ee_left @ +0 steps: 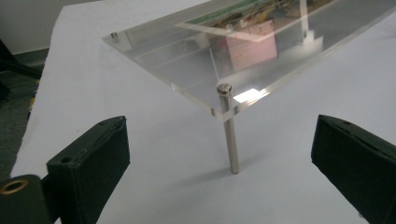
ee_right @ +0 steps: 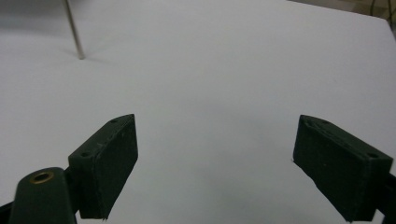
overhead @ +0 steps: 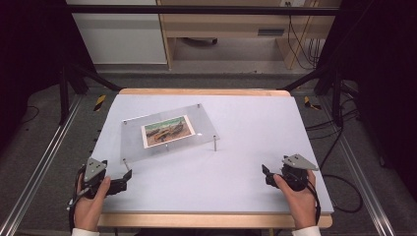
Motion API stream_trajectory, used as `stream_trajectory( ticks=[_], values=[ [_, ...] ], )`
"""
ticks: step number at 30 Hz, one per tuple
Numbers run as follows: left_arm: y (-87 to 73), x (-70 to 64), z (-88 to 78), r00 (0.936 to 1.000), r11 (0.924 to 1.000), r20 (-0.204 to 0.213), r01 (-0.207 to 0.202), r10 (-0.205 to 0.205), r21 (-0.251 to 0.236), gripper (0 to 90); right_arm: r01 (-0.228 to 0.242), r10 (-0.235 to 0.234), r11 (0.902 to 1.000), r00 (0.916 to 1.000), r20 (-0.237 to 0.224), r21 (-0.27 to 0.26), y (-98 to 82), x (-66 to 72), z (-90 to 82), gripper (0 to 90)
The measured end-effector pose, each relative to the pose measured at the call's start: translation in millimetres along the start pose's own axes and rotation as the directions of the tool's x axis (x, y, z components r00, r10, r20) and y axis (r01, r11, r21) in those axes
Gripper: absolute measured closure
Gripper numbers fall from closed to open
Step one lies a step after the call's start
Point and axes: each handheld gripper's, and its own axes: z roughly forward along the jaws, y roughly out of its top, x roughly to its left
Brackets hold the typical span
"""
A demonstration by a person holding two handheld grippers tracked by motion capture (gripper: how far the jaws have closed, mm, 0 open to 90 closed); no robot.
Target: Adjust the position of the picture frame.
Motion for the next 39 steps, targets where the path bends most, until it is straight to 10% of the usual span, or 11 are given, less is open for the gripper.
stream_trajectory(
  ticks=[6,22,39],
  values=[
    [-1.5,-0.8,0.9,0.9988,0.9989,-0.016,-0.045,0.045,0.008,3.3,-0.009,0.010,0.9998,0.9995,0.029,-0.015,-3.8,-2.6,-2.4,19.2],
    [-0.8,-6.6,5.2,0.9931,0.9992,0.115,0.018,-0.022,0.035,7.1,0.016,-0.015,0.9996,0.9983,0.056,-0.022,-8.8,-5.2,-2.6,19.2],
    [0.2,-6.3,13.2,0.9955,0.9977,0.067,0.066,-0.067,0.015,34.4,0.016,-0.015,0.9999,0.9982,0.057,-0.002,-9.9,-4.8,-0.3,19.2]
  ],
)
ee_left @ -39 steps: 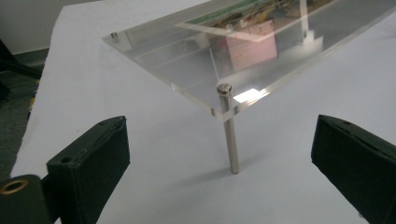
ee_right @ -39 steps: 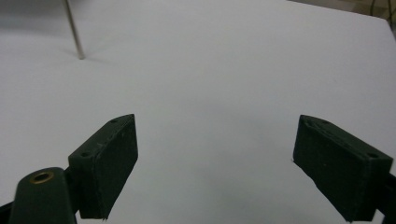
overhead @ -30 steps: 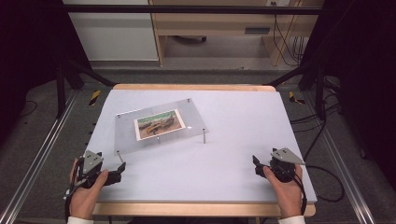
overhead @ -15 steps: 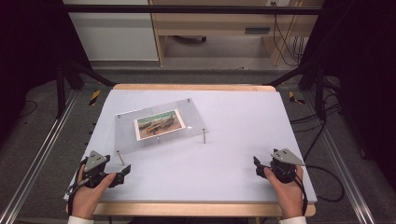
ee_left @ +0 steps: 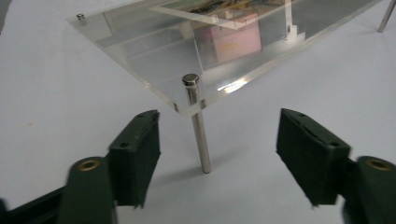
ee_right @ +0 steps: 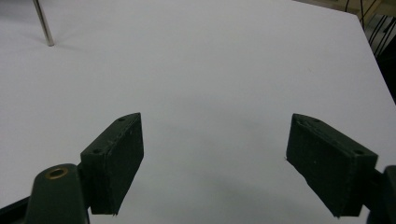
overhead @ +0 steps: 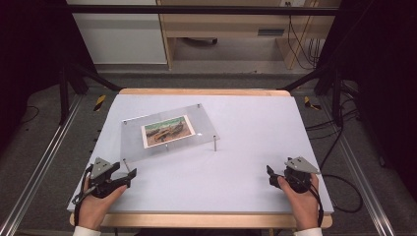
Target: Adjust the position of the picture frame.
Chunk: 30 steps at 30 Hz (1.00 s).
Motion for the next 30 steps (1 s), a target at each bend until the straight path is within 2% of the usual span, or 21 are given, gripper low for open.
stream_trajectory(
  ticks=[1,2,3,7,9,10,12,15,17,21,30],
  values=[
    [0.1,1.0,1.2,1.0000,1.0000,-0.003,0.008,-0.008,-0.004,41.1,-0.002,0.002,1.0000,1.0000,-0.001,0.005,-0.1,0.7,0.4,19.2],
    [0.2,2.3,2.3,0.9999,0.9999,-0.006,0.011,-0.011,-0.003,41.1,-0.002,0.002,1.0000,1.0000,-0.001,0.005,-0.1,0.7,0.4,19.2],
    [0.3,4.7,5.0,0.9998,0.9998,-0.010,0.019,-0.019,-0.011,48.3,-0.002,0.002,1.0000,1.0000,-0.005,0.008,-0.1,1.3,0.9,19.2],
    [0.6,9.9,7.8,0.9990,0.9986,-0.006,0.044,-0.044,-0.030,64.2,-0.002,0.002,0.9999,1.0000,-0.004,0.011,-0.2,2.1,1.6,19.2],
    [0.2,10.7,9.0,0.9988,0.9983,-0.005,0.048,-0.048,-0.032,66.6,-0.002,0.002,0.9999,1.0000,-0.003,0.011,-0.3,2.2,1.7,19.2],
    [-0.4,11.5,11.0,0.9988,0.9983,0.001,0.048,-0.048,-0.031,71.9,-0.004,0.004,0.9999,1.0000,-0.004,0.010,-0.2,2.7,1.8,19.2],
    [-0.6,11.6,11.9,0.9988,0.9984,0.003,0.048,-0.048,-0.030,75.8,-0.003,0.003,1.0000,1.0000,-0.004,0.009,-0.2,2.7,1.9,19.2],
    [-1.1,11.4,14.2,0.9977,0.9973,0.009,0.067,-0.067,-0.029,80.1,-0.004,0.004,1.0000,1.0000,-0.003,0.007,0.0,2.8,2.2,19.3],
    [-1.8,10.7,14.0,0.9952,0.9946,0.012,0.098,-0.097,-0.036,83.3,-0.005,0.005,1.0000,1.0000,-0.002,0.008,0.0,3.0,2.4,19.3],
    [-0.4,11.7,12.8,0.9923,0.9915,0.021,0.123,-0.122,-0.043,84.3,0.001,-0.001,1.0000,1.0000,-0.001,-0.004,1.0,4.3,1.7,19.4],
    [4.1,10.9,9.0,0.9868,0.9879,0.068,0.150,-0.147,-0.040,84.4,0.022,-0.022,0.9994,0.9998,0.000,-0.028,6.5,11.9,2.4,18.3]
  ],
)
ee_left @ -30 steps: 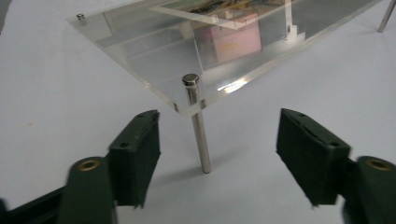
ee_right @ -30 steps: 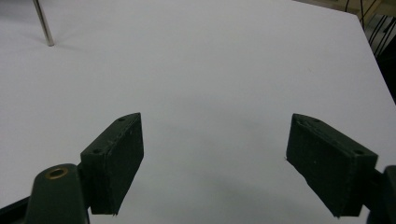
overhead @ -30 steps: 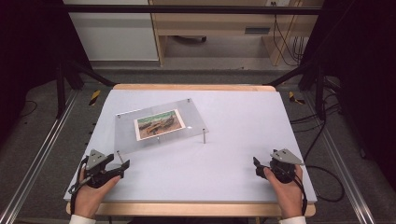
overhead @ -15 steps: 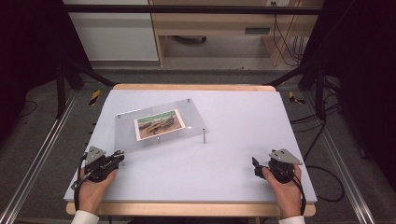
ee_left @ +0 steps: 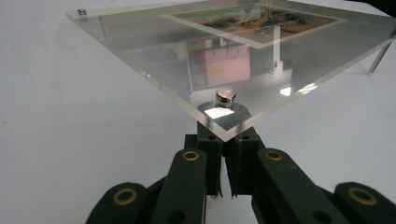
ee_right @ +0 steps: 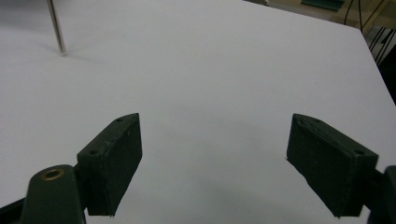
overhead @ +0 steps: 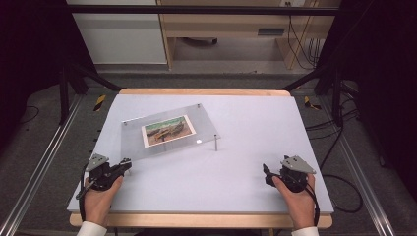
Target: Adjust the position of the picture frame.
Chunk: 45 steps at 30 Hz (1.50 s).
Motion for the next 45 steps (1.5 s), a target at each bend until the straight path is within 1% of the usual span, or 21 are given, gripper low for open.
stream_trajectory(
  ticks=[1,5,7,9,10,11,13,14,15,16,20,21,22,24,27,33,35,36,37,43,45],
  values=[
    [1.1,-0.1,-0.5,1.0000,1.0000,0.006,0.007,-0.007,-0.003,84.4,0.017,-0.017,0.9998,0.9998,-0.011,-0.002,1.9,4.1,0.3,17.9],
    [3.4,1.4,-1.3,0.9997,0.9997,0.011,0.021,-0.021,-0.008,84.3,0.028,-0.028,0.9996,0.9985,-0.046,-0.009,6.6,12.8,1.5,18.5],
    [5.6,3.0,-2.1,0.9991,0.9992,0.019,0.037,-0.037,-0.013,84.3,0.058,-0.060,0.9981,0.9944,-0.088,-0.022,17.2,28.7,6.2,22.7],
    [6.4,3.1,-2.6,0.9987,0.9989,0.025,0.045,-0.045,-0.014,84.2,0.064,-0.067,0.9976,0.9931,-0.097,-0.027,21.4,34.8,8.0,24.6],
    [7.2,2.4,-3.0,0.9987,0.9990,0.027,0.043,-0.043,-0.011,84.3,0.082,-0.085,0.9961,0.9892,-0.120,-0.032,29.7,46.5,12.2,30.1],
    [7.2,2.4,-3.0,0.9987,0.9990,0.027,0.043,-0.043,-0.011,84.2,0.082,-0.085,0.9961,0.9892,-0.120,-0.032,29.7,46.5,12.2,30.1],
    [8.1,1.6,-3.2,0.9986,0.9990,0.030,0.044,-0.044,-0.006,84.3,0.092,-0.095,0.9954,0.9836,-0.153,-0.028,38.6,56.7,18.4,33.8],
    [9.6,1.9,-3.9,0.9980,0.9986,0.036,0.052,-0.052,-0.010,84.3,0.090,-0.094,0.9955,0.9792,-0.180,-0.029,47.3,65.9,27.0,39.5],
    [10.4,2.5,-4.2,0.9978,0.9984,0.039,0.054,-0.053,-0.014,84.3,0.089,-0.093,0.9957,0.9766,-0.194,-0.026,51.7,70.2,32.9,40.8],
    [10.4,2.5,-4.2,0.9978,0.9984,0.039,0.054,-0.053,-0.014,84.3,0.089,-0.093,0.9957,0.9766,-0.194,-0.026,51.7,70.2,32.9,40.8],
    [11.3,3.1,-4.9,0.9963,0.9976,0.054,0.068,-0.067,-0.013,84.2,0.072,-0.072,0.9974,0.9690,-0.236,-0.010,65.5,83.9,59.1,49.2],
    [11.9,2.7,-5.1,0.9959,0.9975,0.059,0.069,-0.068,-0.014,84.2,0.088,-0.089,0.9960,0.9651,-0.246,-0.014,72.4,90.0,72.1,53.4],
    [12.7,2.9,-5.6,0.9954,0.9973,0.065,0.071,-0.070,-0.017,84.2,0.086,-0.085,0.9963,0.9650,-0.248,-0.010,74.4,92.3,75.7,54.3],
    [12.9,3.1,-5.8,0.9950,0.9970,0.067,0.076,-0.074,-0.018,84.2,0.086,-0.086,0.9962,0.9638,-0.252,-0.012,76.9,94.3,80.9,55.4],
    [13.2,3.2,-6.2,0.9937,0.9962,0.075,0.084,-0.083,-0.022,84.2,0.046,-0.045,0.9990,0.9638,-0.263,-0.003,82.9,97.6,99.9,59.6],
    [13.7,2.0,-6.9,0.9936,0.9959,0.076,0.086,-0.084,-0.027,84.2,0.014,-0.013,0.9999,0.9626,-0.271,0.003,84.1,97.8,117.4,64.9],
    [13.7,1.8,-7.0,0.9935,0.9957,0.075,0.088,-0.085,-0.029,84.2,-0.016,0.013,0.9999,0.9558,-0.294,-0.007,82.9,95.6,125.5,69.0],
    [13.6,1.8,-7.0,0.9937,0.9959,0.075,0.086,-0.084,-0.029,84.2,-0.016,0.013,0.9999,0.9558,-0.294,-0.007,82.9,95.6,125.5,69.0],
    [13.5,1.5,-6.9,0.9937,0.9957,0.073,0.088,-0.086,-0.030,84.2,-0.029,0.023,0.9995,0.9488,-0.315,-0.015,82.2,94.7,128.6,71.2],
    [13.2,0.9,-6.9,0.9945,0.9960,0.066,0.084,-0.081,-0.033,84.2,-0.048,0.037,0.9986,0.9393,-0.341,-0.023,81.7,93.7,132.9,76.7],
    [13.1,0.7,-6.8,0.9945,0.9959,0.066,0.084,-0.082,-0.032,84.2,-0.034,0.024,0.9991,0.9392,-0.343,-0.024,83.0,95.2,132.7,77.5]
  ],
)
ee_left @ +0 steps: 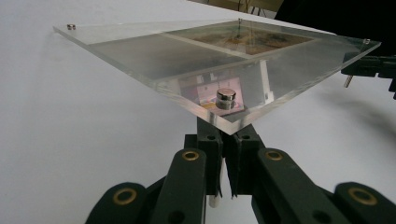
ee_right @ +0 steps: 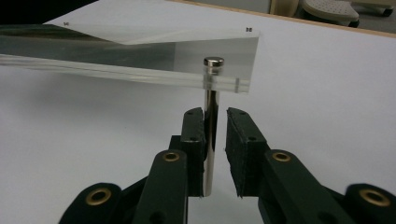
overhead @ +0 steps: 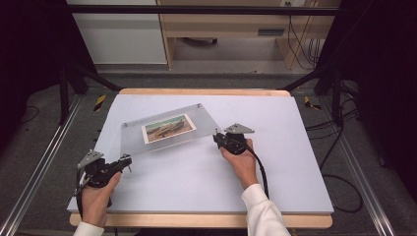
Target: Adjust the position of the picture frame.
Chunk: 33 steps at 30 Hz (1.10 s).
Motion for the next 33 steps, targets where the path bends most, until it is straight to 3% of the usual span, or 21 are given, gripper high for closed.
stream_trajectory(
  ticks=[9,15,23,28,33],
  values=[
    [-0.7,-0.1,0.3,1.0000,1.0000,-0.003,-0.006,0.006,0.007,84.2,-0.003,0.003,1.0000,1.0000,-0.007,-0.008,7.6,2.2,2.0,82.5],
    [-0.7,0.0,0.1,1.0000,1.0000,-0.001,-0.008,0.008,0.004,84.3,-0.021,0.020,0.9983,0.9997,-0.011,-0.055,9.8,0.5,2.0,84.6],
    [-1.9,-1.0,0.6,0.9999,0.9999,-0.009,-0.014,0.014,0.005,83.9,-0.023,0.023,0.9987,0.9996,-0.016,-0.046,10.4,0.1,1.2,85.0],
    [-2.6,0.6,2.5,0.9999,1.0000,0.007,-0.008,0.008,0.000,81.8,-0.035,0.034,0.9988,0.9992,-0.022,-0.034,10.2,-0.2,1.2,85.1],
    [-2.8,-2.0,8.3,0.9993,0.9993,0.006,-0.037,0.037,-0.007,77.3,-0.039,0.038,0.9988,0.9990,-0.025,-0.031,10.6,-0.7,1.2,85.0]
  ],
)
